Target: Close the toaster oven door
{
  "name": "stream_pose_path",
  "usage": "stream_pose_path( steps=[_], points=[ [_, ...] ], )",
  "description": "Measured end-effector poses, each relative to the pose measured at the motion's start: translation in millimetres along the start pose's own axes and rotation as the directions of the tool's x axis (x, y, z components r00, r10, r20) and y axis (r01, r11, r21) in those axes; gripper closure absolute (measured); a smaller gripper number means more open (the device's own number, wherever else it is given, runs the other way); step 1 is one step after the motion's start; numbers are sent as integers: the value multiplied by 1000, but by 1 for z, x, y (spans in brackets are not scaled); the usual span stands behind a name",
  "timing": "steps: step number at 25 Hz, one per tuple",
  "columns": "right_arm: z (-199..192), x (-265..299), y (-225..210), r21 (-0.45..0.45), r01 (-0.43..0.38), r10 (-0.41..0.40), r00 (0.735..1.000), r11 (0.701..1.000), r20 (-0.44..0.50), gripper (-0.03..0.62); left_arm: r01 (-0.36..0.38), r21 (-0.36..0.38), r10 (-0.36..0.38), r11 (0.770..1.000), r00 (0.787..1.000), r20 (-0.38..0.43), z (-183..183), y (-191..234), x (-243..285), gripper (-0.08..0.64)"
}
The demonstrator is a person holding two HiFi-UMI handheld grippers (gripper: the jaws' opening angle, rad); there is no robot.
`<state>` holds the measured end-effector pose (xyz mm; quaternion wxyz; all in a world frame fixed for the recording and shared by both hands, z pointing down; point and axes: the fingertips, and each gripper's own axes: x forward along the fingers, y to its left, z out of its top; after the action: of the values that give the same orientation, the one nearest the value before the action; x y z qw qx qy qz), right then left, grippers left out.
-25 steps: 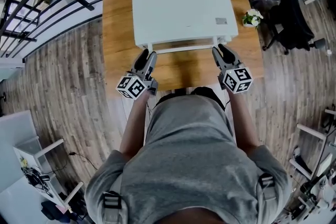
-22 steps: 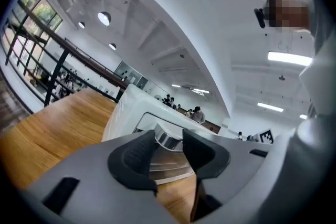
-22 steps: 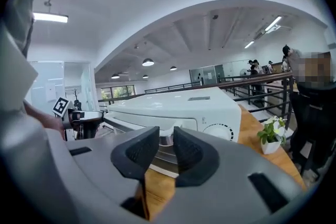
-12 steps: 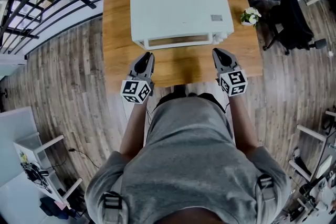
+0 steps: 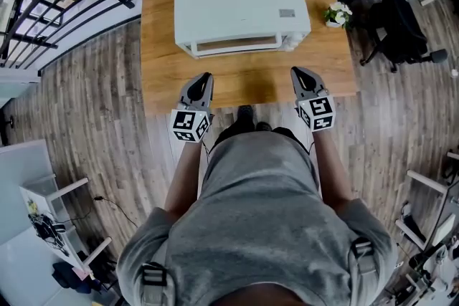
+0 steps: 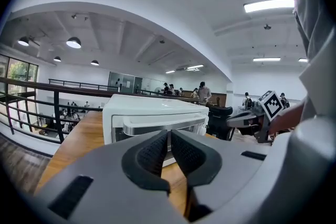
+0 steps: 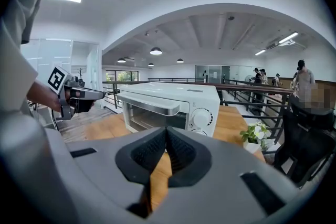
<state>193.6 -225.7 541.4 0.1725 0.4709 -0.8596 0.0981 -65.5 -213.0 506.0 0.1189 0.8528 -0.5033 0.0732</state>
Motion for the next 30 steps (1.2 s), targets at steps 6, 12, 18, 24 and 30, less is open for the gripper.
stream_pose_path(
  steps=[6,12,18,24,30],
  points=[
    [-5,-13,9,-5,-38,38,999,999,3,588,-25,19,25,1000,1000,-13,-3,-17,-20,529],
    [-12,-22,16,-15,-70,70,998,997,-2,588,-42,15,42,999,998,-35,-12,-33,-36,529],
    [-27,-34,18,-9,-93,93,996,996,-6,588,-50,6,50,999,997,-52,-24,-50,-42,529],
    [-40,-55,18,-4,-96,96,995,995,-7,588,-44,15,45,999,997,-62,-32,-74,-49,529],
    [-60,-73,14,10,-93,93,996,996,-12,588,-30,21,32,999,997,-75,-44,-98,-53,529]
  ],
)
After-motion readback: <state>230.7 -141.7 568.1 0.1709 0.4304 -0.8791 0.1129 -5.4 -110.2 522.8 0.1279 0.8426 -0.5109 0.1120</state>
